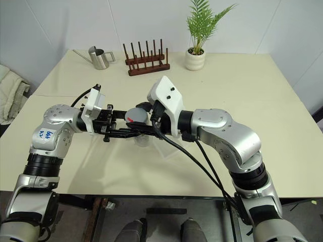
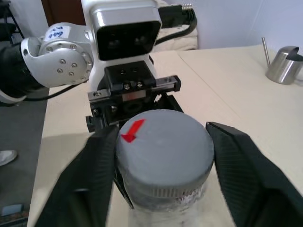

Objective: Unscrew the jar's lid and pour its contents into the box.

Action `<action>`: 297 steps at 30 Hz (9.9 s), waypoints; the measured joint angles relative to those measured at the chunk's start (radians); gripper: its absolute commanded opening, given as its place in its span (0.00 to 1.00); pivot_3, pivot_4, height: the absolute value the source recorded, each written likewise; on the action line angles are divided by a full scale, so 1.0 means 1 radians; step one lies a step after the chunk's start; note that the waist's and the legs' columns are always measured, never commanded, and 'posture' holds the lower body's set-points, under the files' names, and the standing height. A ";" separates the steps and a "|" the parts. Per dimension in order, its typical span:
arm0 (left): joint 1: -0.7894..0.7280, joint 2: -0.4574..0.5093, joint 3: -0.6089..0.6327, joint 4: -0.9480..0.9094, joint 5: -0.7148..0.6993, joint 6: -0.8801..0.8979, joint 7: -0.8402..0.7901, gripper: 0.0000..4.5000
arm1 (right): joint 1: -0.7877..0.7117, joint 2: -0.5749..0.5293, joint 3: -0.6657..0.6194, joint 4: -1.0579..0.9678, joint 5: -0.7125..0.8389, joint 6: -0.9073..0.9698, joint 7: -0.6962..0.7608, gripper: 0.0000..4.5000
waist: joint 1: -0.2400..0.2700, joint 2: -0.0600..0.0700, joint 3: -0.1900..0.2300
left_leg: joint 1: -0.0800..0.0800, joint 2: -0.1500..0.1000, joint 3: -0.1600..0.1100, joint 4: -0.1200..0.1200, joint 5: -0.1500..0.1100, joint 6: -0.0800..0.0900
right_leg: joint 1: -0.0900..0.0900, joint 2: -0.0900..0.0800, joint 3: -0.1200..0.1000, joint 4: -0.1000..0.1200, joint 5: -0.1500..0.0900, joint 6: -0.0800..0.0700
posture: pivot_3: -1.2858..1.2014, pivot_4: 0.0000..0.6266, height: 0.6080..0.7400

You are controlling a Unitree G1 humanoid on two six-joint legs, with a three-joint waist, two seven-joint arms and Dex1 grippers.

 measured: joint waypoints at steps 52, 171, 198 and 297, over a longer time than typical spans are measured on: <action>-0.042 0.027 -0.024 -0.025 -0.019 0.053 -0.047 0.46 | -0.099 -0.083 -0.001 0.117 0.036 -0.062 0.199 0.56 | 0.000 0.000 0.000 | 0.000 0.000 0.000 0.000 0.000 0.000 | 0.000 0.000 0.000 0.000 0.000 0.000 | 0.52 0.24 1.00; -0.221 -0.046 0.064 0.280 0.220 -0.229 0.415 0.46 | 0.564 -0.144 -0.370 0.146 -0.247 -0.107 -0.270 0.99 | 0.003 0.002 0.001 | 0.000 -0.001 0.003 0.000 0.002 0.000 | -0.001 0.000 0.003 0.001 0.001 0.002 | 0.52 0.24 1.00; -0.535 -0.040 -0.402 0.717 1.222 -1.387 1.086 0.46 | 0.914 -0.319 -0.696 -0.166 0.139 -0.240 0.166 0.99 | 0.006 -0.002 0.003 | 0.000 -0.003 0.004 0.002 0.002 0.002 | 0.003 0.000 0.004 -0.005 0.004 0.007 | 0.52 0.24 1.00; 0.113 -0.145 0.008 -0.190 0.328 0.432 0.826 1.00 | 0.627 -0.427 -0.466 0.112 0.119 -0.307 0.353 1.00 | 0.028 -0.003 0.003 | 0.001 -0.003 0.002 0.010 0.007 0.001 | 0.004 0.000 0.004 0.004 0.008 0.005 | 0.52 0.24 1.00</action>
